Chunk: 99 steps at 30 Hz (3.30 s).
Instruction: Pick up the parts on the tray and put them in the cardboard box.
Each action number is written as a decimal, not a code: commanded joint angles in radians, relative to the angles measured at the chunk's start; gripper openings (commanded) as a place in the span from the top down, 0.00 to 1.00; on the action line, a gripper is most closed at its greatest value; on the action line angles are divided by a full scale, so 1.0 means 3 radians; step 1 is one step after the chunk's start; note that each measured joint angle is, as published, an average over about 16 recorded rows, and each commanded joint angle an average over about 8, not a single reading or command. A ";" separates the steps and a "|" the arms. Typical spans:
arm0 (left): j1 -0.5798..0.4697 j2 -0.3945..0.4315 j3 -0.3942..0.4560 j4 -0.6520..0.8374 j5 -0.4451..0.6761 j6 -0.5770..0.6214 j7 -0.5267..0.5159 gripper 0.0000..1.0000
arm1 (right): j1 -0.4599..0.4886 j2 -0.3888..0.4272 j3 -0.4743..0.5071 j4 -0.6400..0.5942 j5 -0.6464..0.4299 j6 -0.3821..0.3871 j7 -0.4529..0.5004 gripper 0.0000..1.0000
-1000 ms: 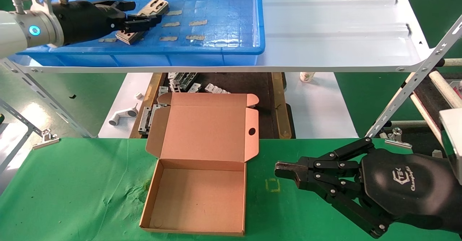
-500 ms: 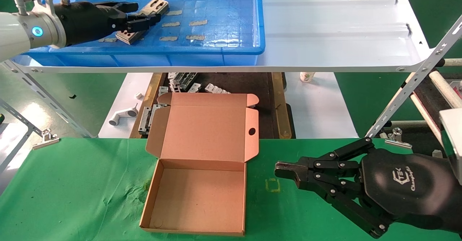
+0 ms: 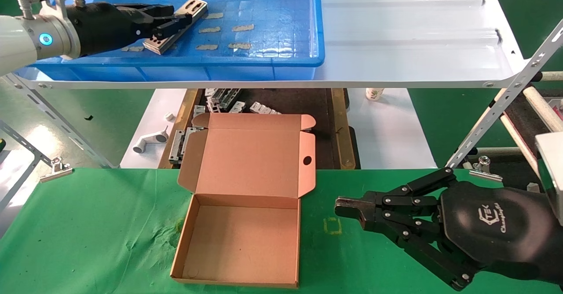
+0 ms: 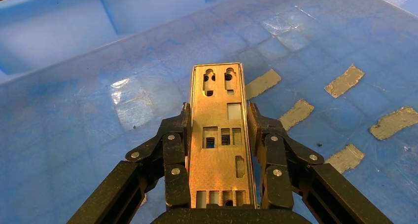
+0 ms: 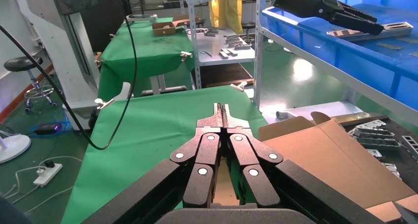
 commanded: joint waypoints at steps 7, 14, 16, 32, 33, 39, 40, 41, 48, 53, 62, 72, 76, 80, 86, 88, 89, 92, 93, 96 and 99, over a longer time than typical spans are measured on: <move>-0.0026 -0.0012 -0.0007 -0.0012 -0.0010 0.0018 0.0019 1.00 | 0.0000 0.0000 0.0000 0.0000 0.0000 0.0000 0.0000 1.00; -0.0070 -0.0028 -0.0027 -0.0025 -0.0039 0.0074 0.0031 1.00 | 0.0000 0.0000 0.0000 0.0000 0.0000 0.0000 0.0000 1.00; -0.0081 -0.0030 -0.0031 -0.0026 -0.0045 0.0084 0.0036 1.00 | 0.0000 0.0000 0.0000 0.0000 0.0000 0.0000 0.0000 1.00; -0.0290 -0.0357 -0.0084 -0.0287 -0.0150 0.1428 0.0326 1.00 | 0.0000 0.0000 0.0000 0.0000 0.0000 0.0000 0.0000 1.00; -0.0300 -0.0392 -0.0086 -0.0314 -0.0158 0.1589 0.0369 1.00 | 0.0000 0.0000 0.0000 0.0000 0.0000 0.0000 0.0000 1.00; -0.0273 -0.0564 -0.0059 -0.0553 -0.0203 0.2312 0.0717 1.00 | 0.0000 0.0000 0.0000 0.0000 0.0000 0.0000 0.0000 1.00; -0.0243 -0.0586 -0.0040 -0.0618 -0.0211 0.2363 0.0783 1.00 | 0.0000 0.0000 0.0000 0.0000 0.0000 0.0000 0.0000 1.00; -0.0203 -0.0609 -0.0015 -0.0701 -0.0223 0.2397 0.0850 1.00 | 0.0000 0.0000 0.0000 0.0000 0.0000 0.0000 0.0000 1.00; 0.0256 -0.0832 0.0310 -0.1536 -0.0508 0.2430 0.1084 1.00 | 0.0000 0.0000 0.0000 0.0000 0.0000 0.0000 0.0000 1.00; 0.0582 -0.0979 0.0656 -0.2095 -0.0765 0.2415 0.1075 1.00 | 0.0000 0.0000 0.0000 0.0000 0.0000 0.0000 0.0000 1.00; 0.1004 -0.0890 0.1346 -0.2305 -0.0722 0.2223 0.1142 0.94 | 0.0000 0.0000 -0.0001 0.0000 0.0000 0.0000 0.0000 1.00; 0.1331 -0.0509 0.1506 -0.1857 -0.0442 0.1675 0.1492 0.16 | 0.0000 0.0000 -0.0001 0.0000 0.0000 0.0000 0.0000 1.00; 0.1342 -0.0432 0.1516 -0.1730 -0.0425 0.1637 0.1527 0.00 | 0.0000 0.0000 -0.0001 0.0000 0.0000 0.0000 0.0000 1.00; 0.1331 -0.0389 0.1530 -0.1621 -0.0417 0.1690 0.1565 0.00 | 0.0000 0.0000 -0.0001 0.0000 0.0000 0.0000 0.0000 1.00; 0.1297 -0.0355 0.1509 -0.1460 -0.0452 0.1729 0.1623 0.00 | 0.0000 0.0000 -0.0001 0.0000 0.0001 0.0000 0.0000 1.00; 0.1282 -0.0351 0.1485 -0.1409 -0.0491 0.1750 0.1628 0.00 | 0.0000 0.0000 -0.0001 0.0000 0.0001 0.0000 0.0000 1.00; 0.1274 -0.0353 0.1467 -0.1383 -0.0521 0.1769 0.1624 0.00 | 0.0000 0.0000 -0.0001 0.0000 0.0001 0.0000 0.0000 1.00; 0.1247 -0.0373 0.1403 -0.1321 -0.0630 0.1845 0.1611 0.00 | 0.0000 0.0000 -0.0001 0.0000 0.0001 0.0000 0.0000 1.00; 0.1246 -0.0379 0.1386 -0.1310 -0.0659 0.1866 0.1603 0.00 | 0.0000 0.0000 -0.0001 0.0000 0.0001 0.0000 0.0000 1.00; 0.1270 -0.0411 0.1325 -0.1336 -0.0728 0.1899 0.1563 0.00 | 0.0000 0.0000 -0.0001 0.0000 0.0001 0.0000 0.0000 1.00; 0.1338 -0.0454 0.1254 -0.1440 -0.0770 0.1898 0.1480 0.00 | 0.0000 0.0000 -0.0001 0.0000 0.0001 0.0000 0.0000 0.74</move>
